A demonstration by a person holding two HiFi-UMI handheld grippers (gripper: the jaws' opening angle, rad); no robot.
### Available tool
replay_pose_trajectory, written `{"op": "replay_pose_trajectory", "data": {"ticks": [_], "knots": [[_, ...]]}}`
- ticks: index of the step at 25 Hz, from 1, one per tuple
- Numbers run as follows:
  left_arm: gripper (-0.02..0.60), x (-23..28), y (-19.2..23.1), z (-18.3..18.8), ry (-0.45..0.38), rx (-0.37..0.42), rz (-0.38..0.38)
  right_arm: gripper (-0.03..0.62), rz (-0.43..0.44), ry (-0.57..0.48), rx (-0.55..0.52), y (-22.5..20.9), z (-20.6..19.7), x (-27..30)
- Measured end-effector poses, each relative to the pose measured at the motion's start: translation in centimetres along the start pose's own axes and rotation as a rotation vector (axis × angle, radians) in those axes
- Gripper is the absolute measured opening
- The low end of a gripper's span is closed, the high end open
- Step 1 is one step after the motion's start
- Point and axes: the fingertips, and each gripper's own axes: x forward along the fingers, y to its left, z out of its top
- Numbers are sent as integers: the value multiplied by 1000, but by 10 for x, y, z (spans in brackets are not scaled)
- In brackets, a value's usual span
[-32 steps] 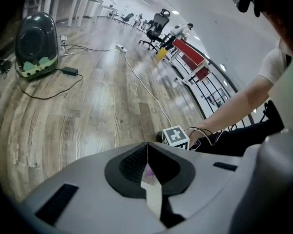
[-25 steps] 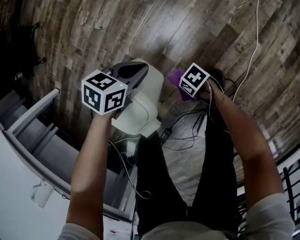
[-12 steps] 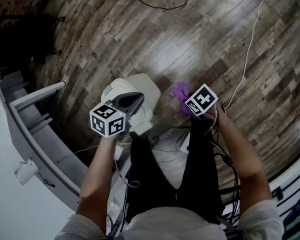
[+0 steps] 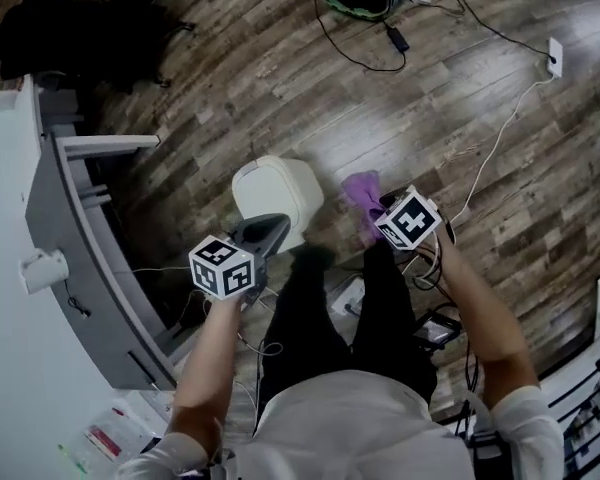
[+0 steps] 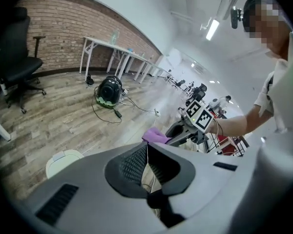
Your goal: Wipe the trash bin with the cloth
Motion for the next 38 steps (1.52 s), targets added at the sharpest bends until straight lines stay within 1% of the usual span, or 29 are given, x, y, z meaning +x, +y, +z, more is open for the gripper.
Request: {"op": "replay_pose_trajectory", "data": {"ticks": [6,10,13,16,20,23,26,31,35,38], "knots": [[5,-80,-17,13,-89,-49,12,91,-36,-6,-87,48,37,-63],[5,-124,-20,14,-189,-90,28,91,-61,-33,-136,73,71,-95],[5,-156,-12,18,-278,-127,56,91,-95,-52,-198,88,112,-113],[5,-187,1,19,-348,-153,86,91,-124,-56,-293,104,158,-120],[5,-217,19,18,-434,-233,154,91,-118,-71,-400,116,213,-123],[5,-230,28,23,-526,-327,234,91,-108,-80,-532,115,253,-126],[5,-230,32,27,-583,-407,335,91,-88,-96,-690,104,291,-125],[5,-221,43,42,-665,-563,554,91,3,-108,-898,65,358,-117],[5,-216,29,54,-737,-698,752,91,81,-98,-1052,40,416,-112],[5,-206,7,64,-781,-789,838,91,140,-94,-1176,39,451,-106]]}}
